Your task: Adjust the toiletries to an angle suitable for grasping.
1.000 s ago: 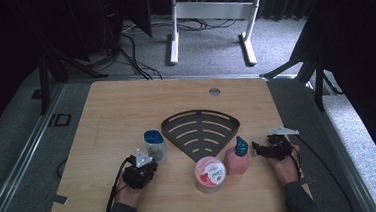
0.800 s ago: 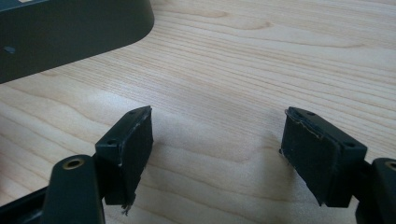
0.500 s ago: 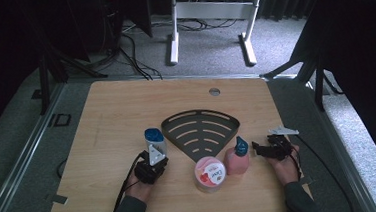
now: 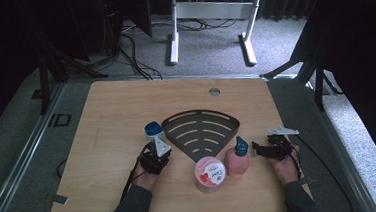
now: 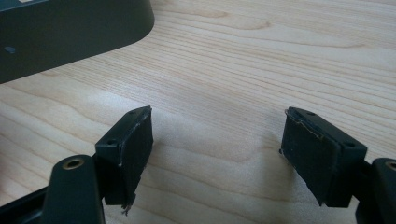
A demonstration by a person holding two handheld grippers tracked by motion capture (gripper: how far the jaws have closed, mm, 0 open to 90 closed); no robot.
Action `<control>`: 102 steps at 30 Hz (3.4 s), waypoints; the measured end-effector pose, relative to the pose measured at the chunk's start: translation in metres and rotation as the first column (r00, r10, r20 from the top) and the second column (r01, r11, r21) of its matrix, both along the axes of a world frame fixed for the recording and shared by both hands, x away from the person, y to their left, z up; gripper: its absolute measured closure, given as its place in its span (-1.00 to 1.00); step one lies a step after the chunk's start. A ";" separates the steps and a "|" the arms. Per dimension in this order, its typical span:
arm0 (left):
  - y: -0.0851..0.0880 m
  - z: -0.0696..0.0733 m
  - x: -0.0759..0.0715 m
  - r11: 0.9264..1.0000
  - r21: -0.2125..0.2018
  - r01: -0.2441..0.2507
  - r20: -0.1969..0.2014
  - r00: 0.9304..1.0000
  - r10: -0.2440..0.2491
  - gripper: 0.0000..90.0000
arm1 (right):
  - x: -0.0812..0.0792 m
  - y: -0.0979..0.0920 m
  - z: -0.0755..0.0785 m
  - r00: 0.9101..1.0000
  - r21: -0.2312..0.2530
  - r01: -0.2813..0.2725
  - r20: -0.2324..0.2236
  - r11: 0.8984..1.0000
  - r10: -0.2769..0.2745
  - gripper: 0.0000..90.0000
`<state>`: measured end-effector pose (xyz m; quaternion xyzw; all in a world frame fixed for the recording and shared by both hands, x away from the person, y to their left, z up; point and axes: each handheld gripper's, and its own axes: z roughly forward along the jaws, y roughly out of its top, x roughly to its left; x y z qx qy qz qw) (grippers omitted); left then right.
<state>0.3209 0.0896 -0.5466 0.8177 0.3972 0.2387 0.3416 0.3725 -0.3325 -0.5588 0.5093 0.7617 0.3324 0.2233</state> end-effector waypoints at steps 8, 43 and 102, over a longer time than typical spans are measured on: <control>-0.003 -0.001 0.013 1.000 0.023 -0.010 -0.002 1.000 0.010 0.99 | 0.000 0.000 0.000 1.000 0.001 0.000 0.000 1.000 0.000 -0.45; -0.008 -0.012 0.014 0.969 0.243 -0.043 0.104 0.994 0.018 1.00 | 0.000 0.000 0.000 1.000 0.000 -0.002 0.000 1.000 0.002 -0.45; -0.077 0.014 -0.023 0.837 -0.171 0.519 -0.075 0.841 -0.536 1.00 | -0.006 0.003 0.000 0.999 0.002 -0.032 0.002 0.999 0.032 -0.39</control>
